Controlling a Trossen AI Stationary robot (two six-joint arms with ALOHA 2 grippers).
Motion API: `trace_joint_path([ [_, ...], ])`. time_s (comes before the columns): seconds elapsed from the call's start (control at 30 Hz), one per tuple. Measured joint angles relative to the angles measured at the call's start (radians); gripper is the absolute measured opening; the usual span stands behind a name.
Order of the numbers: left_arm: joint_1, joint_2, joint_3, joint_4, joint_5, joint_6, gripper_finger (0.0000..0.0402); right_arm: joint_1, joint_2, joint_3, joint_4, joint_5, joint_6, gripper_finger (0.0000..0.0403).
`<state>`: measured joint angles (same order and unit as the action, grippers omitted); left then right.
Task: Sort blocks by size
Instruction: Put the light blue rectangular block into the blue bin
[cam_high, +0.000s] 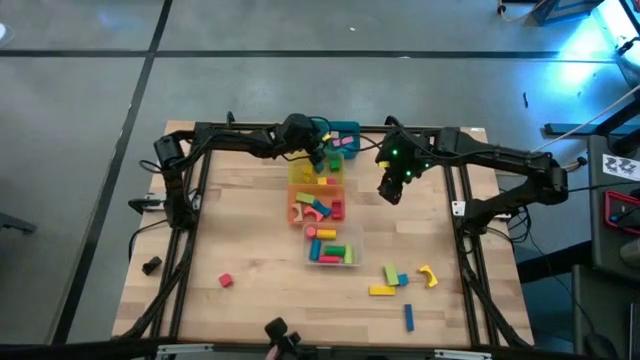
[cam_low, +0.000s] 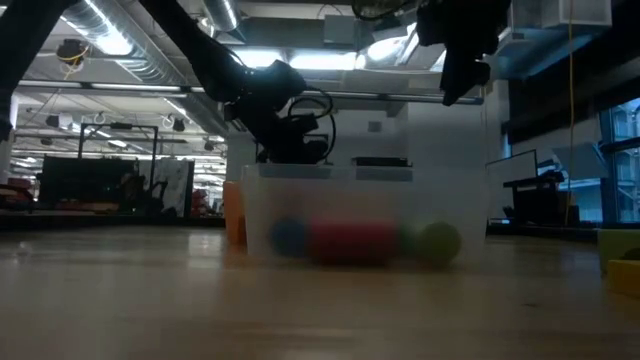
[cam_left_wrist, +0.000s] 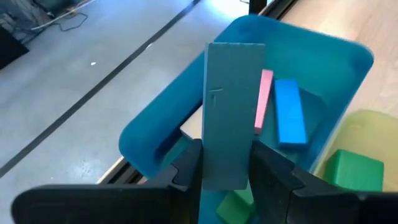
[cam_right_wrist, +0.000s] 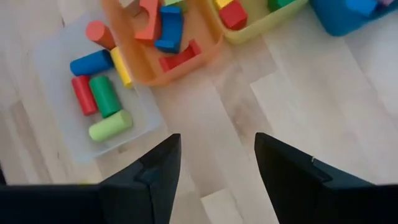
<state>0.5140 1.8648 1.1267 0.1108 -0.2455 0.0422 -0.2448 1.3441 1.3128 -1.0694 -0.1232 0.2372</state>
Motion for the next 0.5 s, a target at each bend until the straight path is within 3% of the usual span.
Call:
trace_joint_path([
  [0.5, 0.002, 0.000, 0.000, 0.040, 0.000, 0.045, 0.0090, 0.272, 0.000, 0.000, -0.005, 0.027, 0.137, 0.0207],
])
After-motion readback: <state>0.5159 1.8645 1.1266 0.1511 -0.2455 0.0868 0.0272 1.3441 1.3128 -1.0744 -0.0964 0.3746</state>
